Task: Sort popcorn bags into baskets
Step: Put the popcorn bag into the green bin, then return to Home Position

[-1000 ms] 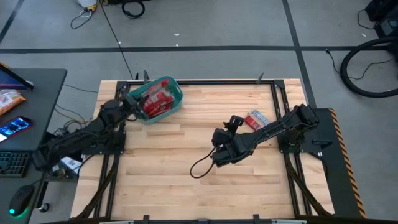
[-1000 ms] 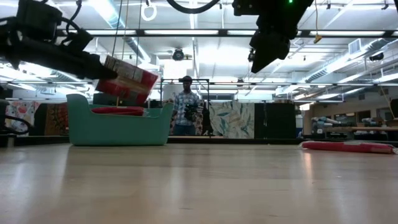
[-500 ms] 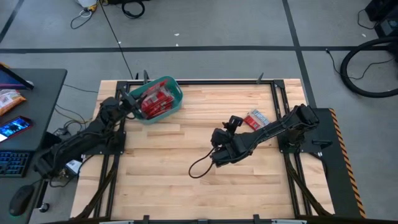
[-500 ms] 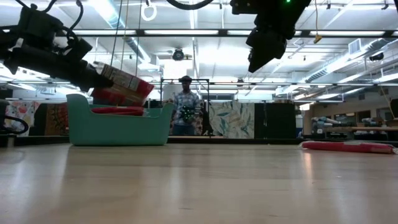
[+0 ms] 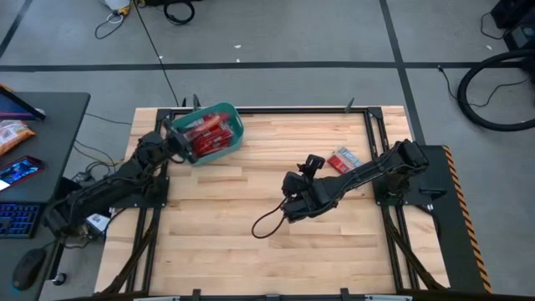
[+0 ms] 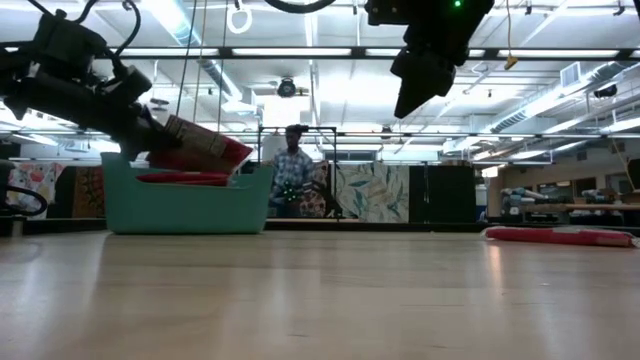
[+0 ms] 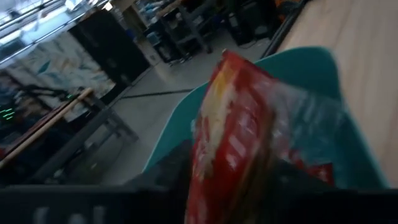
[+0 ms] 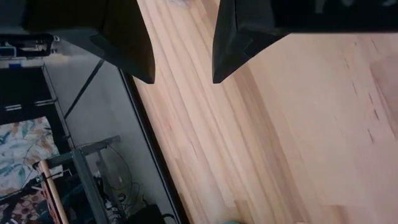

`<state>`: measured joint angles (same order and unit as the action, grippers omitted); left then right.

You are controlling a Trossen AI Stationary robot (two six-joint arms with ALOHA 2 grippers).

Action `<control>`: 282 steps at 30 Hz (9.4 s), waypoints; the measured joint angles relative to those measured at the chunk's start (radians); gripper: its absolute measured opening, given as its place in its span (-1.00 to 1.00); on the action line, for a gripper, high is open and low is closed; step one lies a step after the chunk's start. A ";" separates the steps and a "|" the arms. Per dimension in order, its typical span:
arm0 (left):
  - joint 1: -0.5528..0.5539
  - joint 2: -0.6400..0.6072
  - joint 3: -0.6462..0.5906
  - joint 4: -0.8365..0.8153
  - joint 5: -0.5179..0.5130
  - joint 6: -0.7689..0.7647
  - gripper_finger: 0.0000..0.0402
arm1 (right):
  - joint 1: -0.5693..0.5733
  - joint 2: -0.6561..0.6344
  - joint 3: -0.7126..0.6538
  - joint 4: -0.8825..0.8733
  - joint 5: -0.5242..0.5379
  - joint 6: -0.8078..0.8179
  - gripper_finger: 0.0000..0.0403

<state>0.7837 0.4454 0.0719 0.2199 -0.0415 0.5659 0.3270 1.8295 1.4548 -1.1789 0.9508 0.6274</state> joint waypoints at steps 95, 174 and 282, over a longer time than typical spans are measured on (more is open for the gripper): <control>-0.262 -0.373 0.050 -0.313 -0.014 -0.557 -0.50 | -0.432 -0.322 -0.693 0.198 -0.617 0.166 -0.28; -0.384 -0.250 0.155 -0.437 0.143 -0.630 -0.27 | -0.370 0.421 0.751 0.524 -0.498 -1.063 -0.99; -0.561 -0.348 -0.063 -0.021 -0.040 -0.579 -0.30 | -0.293 -0.849 -0.997 1.404 -0.513 -0.434 -0.78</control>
<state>0.2230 0.0975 0.0093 0.1992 -0.0818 -0.0133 0.0344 0.9805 0.4574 0.2249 0.4374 0.1932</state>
